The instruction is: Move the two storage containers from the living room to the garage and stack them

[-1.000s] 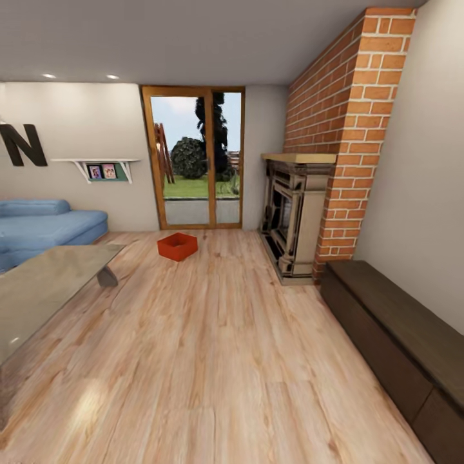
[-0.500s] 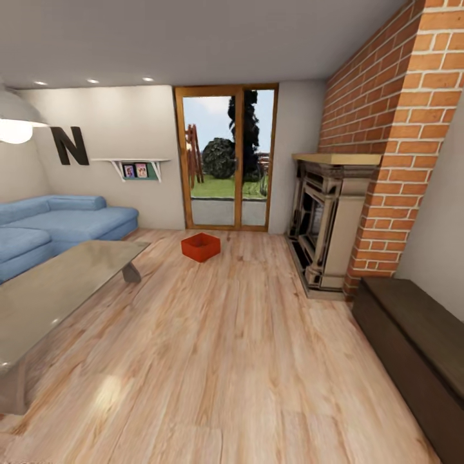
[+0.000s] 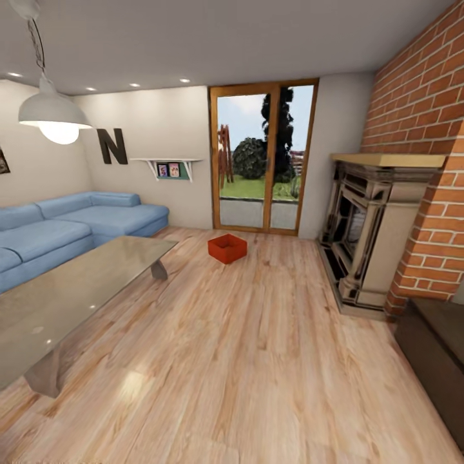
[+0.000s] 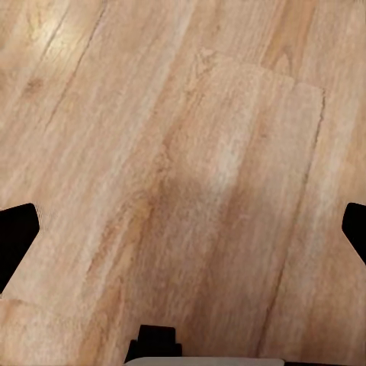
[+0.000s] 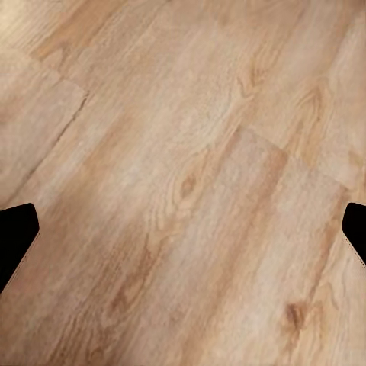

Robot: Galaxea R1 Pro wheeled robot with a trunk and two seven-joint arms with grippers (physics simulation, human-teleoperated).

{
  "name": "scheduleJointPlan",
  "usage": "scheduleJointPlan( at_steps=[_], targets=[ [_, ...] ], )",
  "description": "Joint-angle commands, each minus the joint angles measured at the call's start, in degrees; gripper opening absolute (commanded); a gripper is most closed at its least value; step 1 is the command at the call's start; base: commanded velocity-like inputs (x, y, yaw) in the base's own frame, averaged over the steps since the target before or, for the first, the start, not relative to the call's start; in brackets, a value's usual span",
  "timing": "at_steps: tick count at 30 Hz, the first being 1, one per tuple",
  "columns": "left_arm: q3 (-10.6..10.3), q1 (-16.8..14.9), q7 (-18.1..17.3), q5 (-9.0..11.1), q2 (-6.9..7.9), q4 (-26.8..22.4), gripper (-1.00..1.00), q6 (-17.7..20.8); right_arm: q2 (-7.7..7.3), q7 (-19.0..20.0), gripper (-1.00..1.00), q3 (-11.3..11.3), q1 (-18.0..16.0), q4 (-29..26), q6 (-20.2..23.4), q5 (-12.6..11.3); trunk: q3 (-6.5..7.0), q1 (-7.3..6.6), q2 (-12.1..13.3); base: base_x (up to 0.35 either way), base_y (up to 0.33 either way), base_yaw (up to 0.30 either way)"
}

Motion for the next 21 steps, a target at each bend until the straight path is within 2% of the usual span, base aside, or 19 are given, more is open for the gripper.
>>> scheduleJointPlan(
  at_steps=[1, 21],
  targets=[
    [0.0, 0.0, -0.3, 0.6, 0.0, -0.1, 1.0, 0.0, -0.03, -0.1, 1.0, 0.1, 0.0, 0.0, -0.1, 0.1, -0.05, 0.02, 0.0, 0.204, 0.0, 0.298],
    [0.0, 0.0, -0.3, 0.6, 0.0, -0.1, 1.0, 0.0, -0.02, 0.0, 1.0, 0.1, 0.0, 0.0, -0.1, 0.1, -0.05, 0.02, 0.0, 0.229, 0.0, 0.298]
  ],
)
